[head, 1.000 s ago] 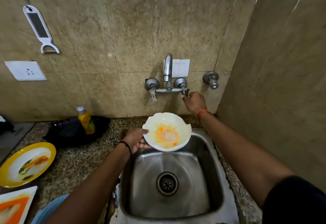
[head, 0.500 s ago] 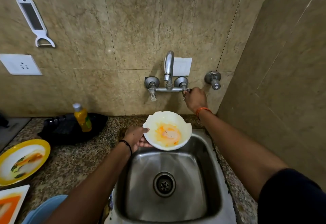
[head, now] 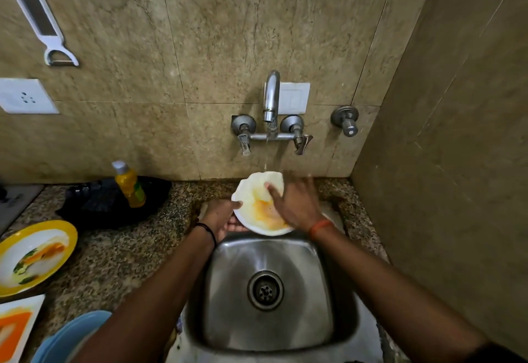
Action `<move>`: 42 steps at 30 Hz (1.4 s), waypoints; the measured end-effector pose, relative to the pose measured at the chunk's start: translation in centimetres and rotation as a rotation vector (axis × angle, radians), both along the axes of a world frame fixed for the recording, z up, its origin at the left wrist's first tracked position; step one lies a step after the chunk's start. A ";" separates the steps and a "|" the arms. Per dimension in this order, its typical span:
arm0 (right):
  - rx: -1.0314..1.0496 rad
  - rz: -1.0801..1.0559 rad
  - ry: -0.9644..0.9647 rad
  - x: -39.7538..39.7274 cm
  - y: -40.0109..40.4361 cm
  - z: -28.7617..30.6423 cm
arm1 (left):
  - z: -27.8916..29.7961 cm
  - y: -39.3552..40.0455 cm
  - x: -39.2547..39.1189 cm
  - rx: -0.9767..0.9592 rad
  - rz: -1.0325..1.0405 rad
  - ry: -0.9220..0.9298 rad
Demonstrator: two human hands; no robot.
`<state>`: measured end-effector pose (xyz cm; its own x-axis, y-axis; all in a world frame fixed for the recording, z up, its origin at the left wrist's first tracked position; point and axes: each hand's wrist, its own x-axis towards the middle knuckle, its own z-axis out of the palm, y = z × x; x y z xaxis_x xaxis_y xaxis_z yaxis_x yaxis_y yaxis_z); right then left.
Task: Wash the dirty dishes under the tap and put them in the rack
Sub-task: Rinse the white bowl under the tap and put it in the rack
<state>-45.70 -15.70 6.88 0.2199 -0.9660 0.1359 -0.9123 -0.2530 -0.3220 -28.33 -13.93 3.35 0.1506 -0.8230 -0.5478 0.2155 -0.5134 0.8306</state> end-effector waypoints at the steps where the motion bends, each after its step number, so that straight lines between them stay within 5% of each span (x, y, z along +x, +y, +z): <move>1: 0.061 0.131 0.107 0.3 1.5 -1.1 | -0.1 -0.1 -0.1 -0.004 0.010 0.012; 4: 0.188 0.366 0.396 0.0 3.5 -3.7 | -0.5 0.1 -0.4 -0.016 0.035 0.021; 9: 0.202 0.215 0.588 0.1 3.1 -3.3 | -1.7 0.5 -0.6 -0.050 0.083 0.071; 13: 0.245 0.381 0.379 0.8 4.8 -3.6 | -2.4 0.9 -0.2 -0.050 0.102 0.052; 17: 0.263 0.169 0.448 0.4 3.2 -3.9 | -2.9 1.2 -0.5 -0.040 0.127 0.083; 21: 0.425 0.417 0.029 2.6 4.6 -3.9 | -3.1 1.3 -1.1 -0.026 0.123 0.052; 28: 0.235 0.197 0.594 1.9 3.4 -3.9 | -3.0 1.0 -1.1 -0.036 0.128 0.111; 37: 0.468 0.442 0.177 1.7 3.8 -3.3 | -3.4 1.0 -0.2 -0.026 0.089 0.027; 42: 0.368 0.307 0.396 0.3 -0.7 -3.6 | -2.5 0.8 -0.4 -0.044 0.031 0.058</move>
<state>-45.44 -16.36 3.28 0.4605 -0.8189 -0.3425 -0.8837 -0.4594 -0.0898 -28.70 -13.15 0.84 0.1457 -0.8419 -0.5196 0.2789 -0.4690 0.8380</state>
